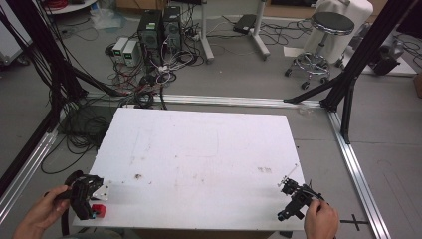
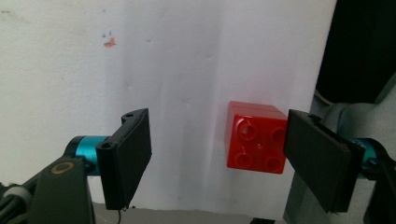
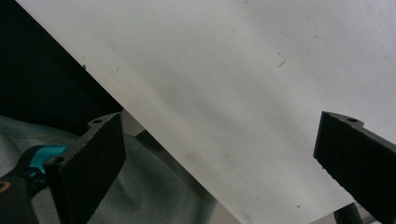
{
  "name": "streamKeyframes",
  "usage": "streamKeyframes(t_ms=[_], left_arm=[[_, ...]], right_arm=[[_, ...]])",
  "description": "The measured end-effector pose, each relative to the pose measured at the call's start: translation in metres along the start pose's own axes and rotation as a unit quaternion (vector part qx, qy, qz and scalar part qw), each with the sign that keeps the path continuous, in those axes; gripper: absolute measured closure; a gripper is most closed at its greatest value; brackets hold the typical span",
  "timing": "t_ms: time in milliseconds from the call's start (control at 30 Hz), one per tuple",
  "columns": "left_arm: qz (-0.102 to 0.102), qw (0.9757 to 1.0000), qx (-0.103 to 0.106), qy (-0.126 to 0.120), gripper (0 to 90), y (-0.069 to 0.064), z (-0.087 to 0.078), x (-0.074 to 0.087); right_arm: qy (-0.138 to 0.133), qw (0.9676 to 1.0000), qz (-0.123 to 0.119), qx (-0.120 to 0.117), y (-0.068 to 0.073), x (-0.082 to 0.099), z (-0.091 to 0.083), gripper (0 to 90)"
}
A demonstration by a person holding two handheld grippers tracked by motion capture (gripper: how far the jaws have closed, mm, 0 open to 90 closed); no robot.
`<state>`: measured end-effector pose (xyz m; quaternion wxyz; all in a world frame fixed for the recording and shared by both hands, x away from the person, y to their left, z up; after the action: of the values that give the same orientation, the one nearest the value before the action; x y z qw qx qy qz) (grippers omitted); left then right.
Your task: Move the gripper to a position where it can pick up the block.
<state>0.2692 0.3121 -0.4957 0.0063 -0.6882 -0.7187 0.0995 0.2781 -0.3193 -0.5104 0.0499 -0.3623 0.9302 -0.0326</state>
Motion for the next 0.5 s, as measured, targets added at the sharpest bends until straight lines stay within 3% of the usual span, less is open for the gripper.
streamKeyframes(t_ms=[500], left_arm=[[0.026,0.9996,0.007,0.014,23.8,-0.01,0.013,0.009]], right_arm=[[0.003,1.0,-0.005,0.002,0.001,-0.002,0.001,1.7]])
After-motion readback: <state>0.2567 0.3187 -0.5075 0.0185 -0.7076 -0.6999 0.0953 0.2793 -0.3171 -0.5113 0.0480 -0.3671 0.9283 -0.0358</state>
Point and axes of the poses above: each handheld gripper's, and its own axes: z roughly forward along the jaws, x roughly out of its underside, y roughly to its left, the point moved 1 cm from there along z, roughly forward along the jaws, and after that the axes turned 15 degrees about x, right-handed, at the moved point
